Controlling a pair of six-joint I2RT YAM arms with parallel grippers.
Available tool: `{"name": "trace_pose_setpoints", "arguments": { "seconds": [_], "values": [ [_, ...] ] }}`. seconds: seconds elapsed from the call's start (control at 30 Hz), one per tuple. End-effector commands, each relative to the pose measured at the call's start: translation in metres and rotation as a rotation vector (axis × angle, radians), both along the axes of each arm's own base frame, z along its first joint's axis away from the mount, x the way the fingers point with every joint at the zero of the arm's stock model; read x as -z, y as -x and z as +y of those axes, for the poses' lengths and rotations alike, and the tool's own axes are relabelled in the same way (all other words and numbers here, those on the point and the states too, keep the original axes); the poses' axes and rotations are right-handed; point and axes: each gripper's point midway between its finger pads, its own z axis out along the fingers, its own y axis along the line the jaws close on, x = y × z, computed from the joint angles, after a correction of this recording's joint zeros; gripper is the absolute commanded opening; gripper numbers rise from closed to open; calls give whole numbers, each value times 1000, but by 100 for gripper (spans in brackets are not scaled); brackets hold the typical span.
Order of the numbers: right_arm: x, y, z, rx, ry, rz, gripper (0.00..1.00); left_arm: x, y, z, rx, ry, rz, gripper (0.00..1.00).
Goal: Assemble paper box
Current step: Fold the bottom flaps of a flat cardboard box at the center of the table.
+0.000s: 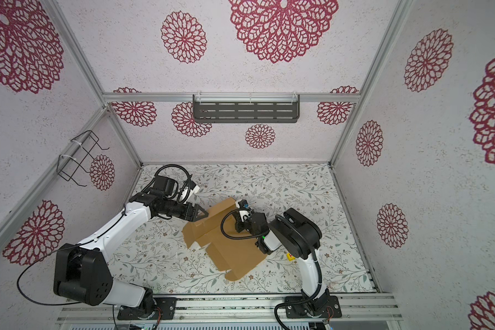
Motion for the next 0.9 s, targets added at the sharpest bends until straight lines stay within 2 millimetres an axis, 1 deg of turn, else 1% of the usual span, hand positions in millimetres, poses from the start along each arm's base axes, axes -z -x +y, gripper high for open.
{"name": "trace_pose_setpoints", "arguments": {
  "seconds": [0.0, 0.13, 0.27, 0.37, 0.4, 0.47, 0.6, 0.7, 0.73, 0.8, 0.87],
  "values": [
    [-17, -2, 5, -5, -29, -55, 0, -4, -3, -2, 6, 14, -21, 78],
    [-16, -2, 2, 9, -31, -56, 0, -4, -1, -3, 14, 21, -23, 78],
    [-22, -2, -1, 30, -31, -64, 1, -6, 0, -4, 17, 28, -25, 78],
    [-27, -3, -3, 45, -38, -72, 28, -8, 0, -4, 19, 29, -32, 78],
    [-29, -3, -4, 50, -39, -74, 33, -8, 0, -4, 18, 28, -32, 78],
    [-35, -3, -5, 56, -47, -84, 37, -10, 0, -3, 16, 25, -36, 79],
    [-45, -4, -7, 66, -59, -108, 37, -10, 0, -2, 21, 20, -48, 80],
    [-50, -5, -4, 59, -59, -117, 35, -11, -2, 0, 11, 6, -55, 80],
    [-52, -5, -3, 52, -57, -123, 33, -11, -2, 0, 13, 7, -57, 81],
    [-53, -6, 0, 44, -53, -133, 25, -12, -2, 0, 15, 10, -59, 81],
    [-49, -10, 2, 42, -40, -122, 16, -14, -2, 0, 16, 10, -64, 82]
  ]
}}
